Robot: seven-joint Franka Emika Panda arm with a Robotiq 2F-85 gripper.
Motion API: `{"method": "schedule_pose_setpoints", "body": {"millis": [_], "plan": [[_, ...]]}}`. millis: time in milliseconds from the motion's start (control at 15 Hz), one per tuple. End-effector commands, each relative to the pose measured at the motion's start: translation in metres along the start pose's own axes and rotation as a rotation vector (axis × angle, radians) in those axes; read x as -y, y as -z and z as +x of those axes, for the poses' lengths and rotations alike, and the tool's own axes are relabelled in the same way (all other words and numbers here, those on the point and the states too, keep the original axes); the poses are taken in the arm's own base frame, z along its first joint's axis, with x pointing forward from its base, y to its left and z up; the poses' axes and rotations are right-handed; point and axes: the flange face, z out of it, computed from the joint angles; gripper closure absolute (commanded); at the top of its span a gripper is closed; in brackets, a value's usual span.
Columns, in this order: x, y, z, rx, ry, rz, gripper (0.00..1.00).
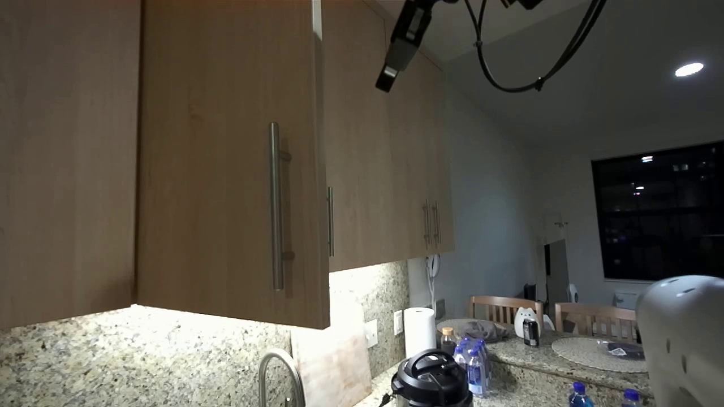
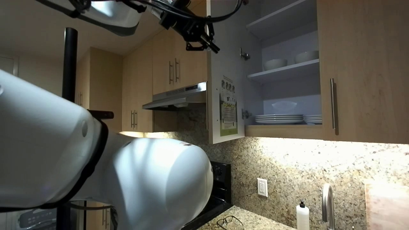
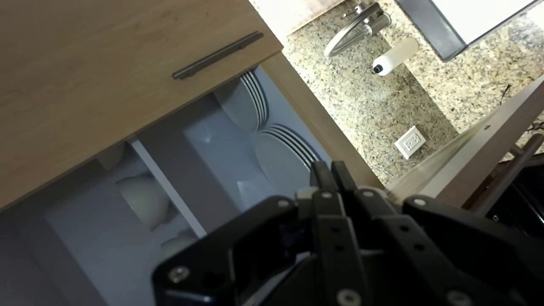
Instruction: Close the overhead cabinet door
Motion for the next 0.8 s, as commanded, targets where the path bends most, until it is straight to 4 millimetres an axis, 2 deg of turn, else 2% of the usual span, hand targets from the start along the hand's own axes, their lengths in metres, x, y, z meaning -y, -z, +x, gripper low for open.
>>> {"method": "schedule_pose_setpoints", "body": {"millis": [0,333,533,733], "plan": [[-0.003,0.027,0.011,-0.031,-0.006,-0.049,0.93],[-0.021,0.061,0.027,-0.068,-0.015,-0.104,0.93],[-0.024,0.069,0.041,-0.069,-0.007,-0.109,0.93],[-0.019,0.071,0.057,-0.069,0.022,-0.111,0.93]]}}
